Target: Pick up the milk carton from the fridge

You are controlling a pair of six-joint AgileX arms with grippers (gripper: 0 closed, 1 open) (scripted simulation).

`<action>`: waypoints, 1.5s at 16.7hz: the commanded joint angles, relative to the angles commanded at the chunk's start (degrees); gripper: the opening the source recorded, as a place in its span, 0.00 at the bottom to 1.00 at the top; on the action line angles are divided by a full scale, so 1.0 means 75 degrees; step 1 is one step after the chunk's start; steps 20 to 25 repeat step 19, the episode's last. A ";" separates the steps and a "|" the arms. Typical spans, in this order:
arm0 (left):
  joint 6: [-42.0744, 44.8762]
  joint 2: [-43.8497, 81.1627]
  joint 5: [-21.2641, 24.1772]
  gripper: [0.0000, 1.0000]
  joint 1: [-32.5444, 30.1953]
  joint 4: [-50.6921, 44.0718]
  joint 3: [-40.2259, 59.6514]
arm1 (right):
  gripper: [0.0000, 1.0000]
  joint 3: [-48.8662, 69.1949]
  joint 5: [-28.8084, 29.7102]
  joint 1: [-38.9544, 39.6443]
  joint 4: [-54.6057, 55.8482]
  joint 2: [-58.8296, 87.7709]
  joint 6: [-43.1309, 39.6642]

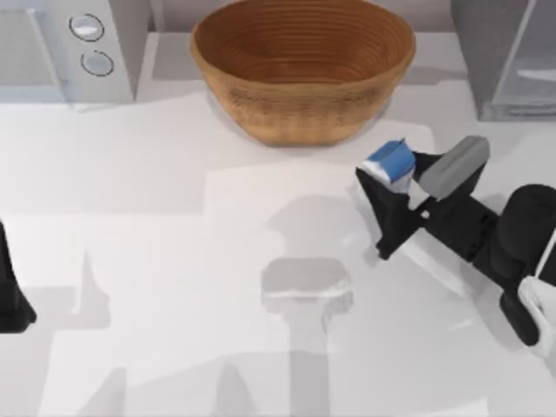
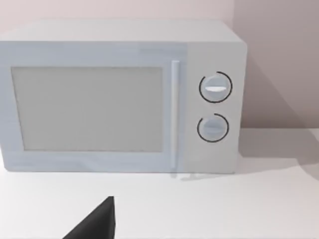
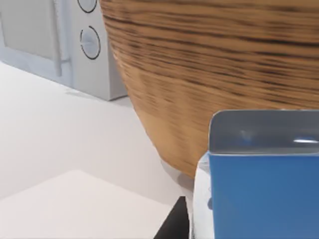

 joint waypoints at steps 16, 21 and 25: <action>0.0000 0.0000 0.0000 1.00 0.0000 0.0000 0.0000 | 1.00 0.0000 0.0000 0.0000 0.0000 0.0000 0.0000; 0.0000 0.0000 0.0000 1.00 0.0000 0.0000 0.0000 | 1.00 0.0000 0.0000 0.0000 0.0000 0.0000 0.0000; 0.0000 0.0000 0.0000 1.00 0.0000 0.0000 0.0000 | 1.00 0.0000 0.0000 0.0000 0.0000 0.0000 0.0000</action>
